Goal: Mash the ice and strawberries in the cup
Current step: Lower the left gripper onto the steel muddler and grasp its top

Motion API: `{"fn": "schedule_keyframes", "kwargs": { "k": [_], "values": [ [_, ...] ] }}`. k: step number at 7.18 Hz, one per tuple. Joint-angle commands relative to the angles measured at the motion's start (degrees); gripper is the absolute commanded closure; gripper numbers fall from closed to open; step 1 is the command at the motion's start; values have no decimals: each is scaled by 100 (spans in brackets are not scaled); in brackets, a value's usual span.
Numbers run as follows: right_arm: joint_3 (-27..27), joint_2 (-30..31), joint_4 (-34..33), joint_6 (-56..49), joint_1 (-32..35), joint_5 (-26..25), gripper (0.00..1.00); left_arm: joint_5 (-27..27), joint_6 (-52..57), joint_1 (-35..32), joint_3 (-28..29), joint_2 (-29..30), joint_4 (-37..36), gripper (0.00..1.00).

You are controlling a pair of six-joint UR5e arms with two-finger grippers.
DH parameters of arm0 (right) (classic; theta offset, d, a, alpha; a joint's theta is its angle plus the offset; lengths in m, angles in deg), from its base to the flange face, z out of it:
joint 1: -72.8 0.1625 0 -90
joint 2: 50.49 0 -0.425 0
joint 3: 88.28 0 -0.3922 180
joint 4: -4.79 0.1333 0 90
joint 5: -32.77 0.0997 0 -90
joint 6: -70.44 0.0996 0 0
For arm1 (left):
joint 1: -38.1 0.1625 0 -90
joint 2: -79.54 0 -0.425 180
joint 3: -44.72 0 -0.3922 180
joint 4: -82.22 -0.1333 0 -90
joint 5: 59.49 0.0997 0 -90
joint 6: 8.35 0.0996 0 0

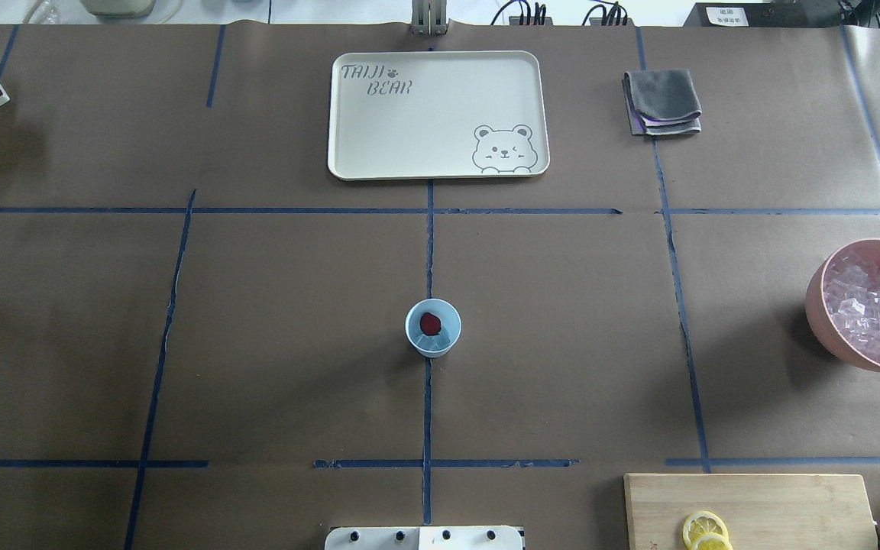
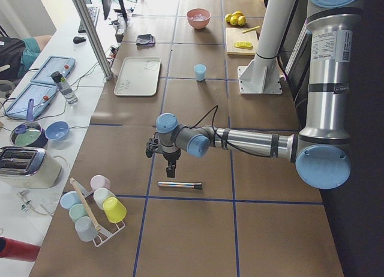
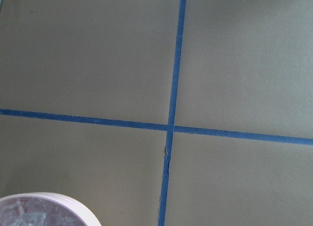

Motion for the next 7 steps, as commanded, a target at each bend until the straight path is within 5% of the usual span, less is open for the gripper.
{"fn": "schedule_keyframes", "kwargs": {
  "k": [1,7],
  "values": [
    [9,0,-4,0,0,0,1,2,-88,-43,576,105,562,0],
    [9,9,-4,0,0,0,1,11,-658,1,1669,343,1724,0]
  ]
}}
